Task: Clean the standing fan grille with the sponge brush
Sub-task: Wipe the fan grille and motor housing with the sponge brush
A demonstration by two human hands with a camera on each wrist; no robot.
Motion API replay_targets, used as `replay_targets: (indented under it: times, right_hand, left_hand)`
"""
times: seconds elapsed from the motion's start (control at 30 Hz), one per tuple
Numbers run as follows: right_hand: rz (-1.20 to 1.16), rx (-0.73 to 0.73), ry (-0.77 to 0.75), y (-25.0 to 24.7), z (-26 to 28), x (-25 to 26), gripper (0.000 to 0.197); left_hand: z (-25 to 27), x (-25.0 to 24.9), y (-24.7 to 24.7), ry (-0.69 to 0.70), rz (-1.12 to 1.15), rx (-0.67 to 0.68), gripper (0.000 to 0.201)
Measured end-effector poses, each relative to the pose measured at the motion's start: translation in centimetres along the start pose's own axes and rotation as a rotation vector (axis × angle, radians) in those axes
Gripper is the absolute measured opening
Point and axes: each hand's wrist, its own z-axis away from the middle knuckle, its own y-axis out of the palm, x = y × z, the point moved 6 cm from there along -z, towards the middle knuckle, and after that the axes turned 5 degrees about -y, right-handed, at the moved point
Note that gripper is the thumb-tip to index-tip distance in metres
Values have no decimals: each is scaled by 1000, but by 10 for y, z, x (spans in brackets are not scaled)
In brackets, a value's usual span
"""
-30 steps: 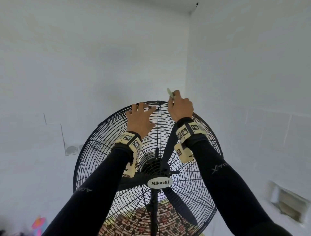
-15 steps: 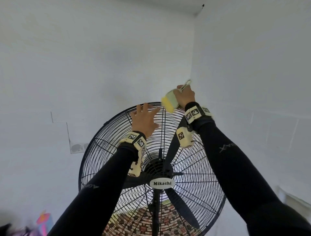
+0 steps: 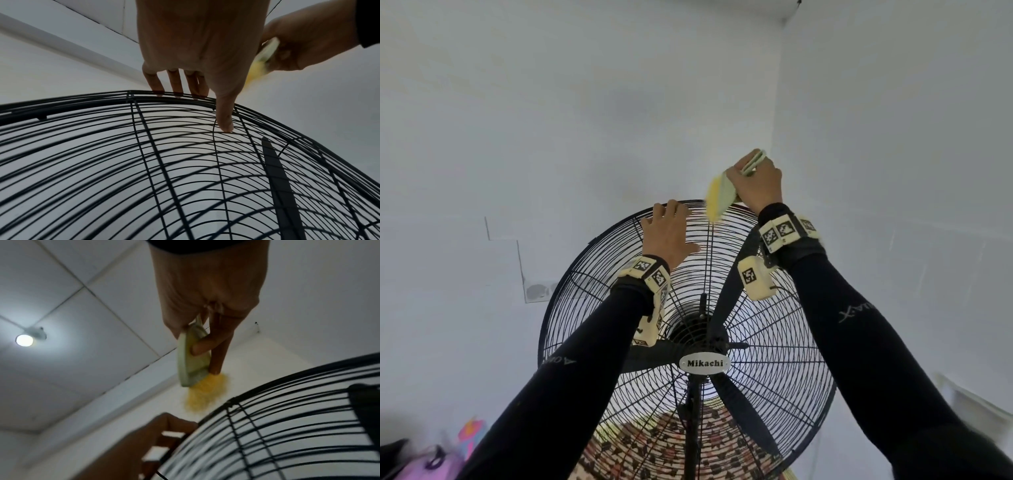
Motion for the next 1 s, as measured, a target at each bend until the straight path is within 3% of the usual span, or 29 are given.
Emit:
replay_targets:
  times: [0.07, 0.23, 0.37, 0.5, 0.63, 0.77, 0.9, 1.0]
  right_hand:
    - [17, 9, -70, 5, 6, -6, 11]
    - [118, 255, -55, 5, 7, 6, 9]
    - [-179, 122, 27, 7, 19, -3, 14]
    - [-150, 247, 140, 18, 33, -9, 7]
    - [-160, 87, 62, 13, 27, -5, 14]
    - [-148, 144, 143, 14, 36, -12, 14]
    - [-142, 10, 54, 6, 40, -16, 20]
    - [-149, 66, 101, 9, 51, -28, 17]
  left_hand:
    - [0, -1, 1, 2, 4, -5, 78]
    - [0, 0, 2, 1, 8, -13, 76]
    - [1, 0, 2, 7, 8, -13, 76]
    - [-1, 0, 0, -11, 20, -5, 79]
    - [-1, 0, 1, -18, 17, 6, 79]
    - [-1, 1, 1, -19, 6, 4, 80]
    - [-2, 0, 2, -17, 9, 7, 80]
    - [-4, 0, 5, -19, 12, 12, 79]
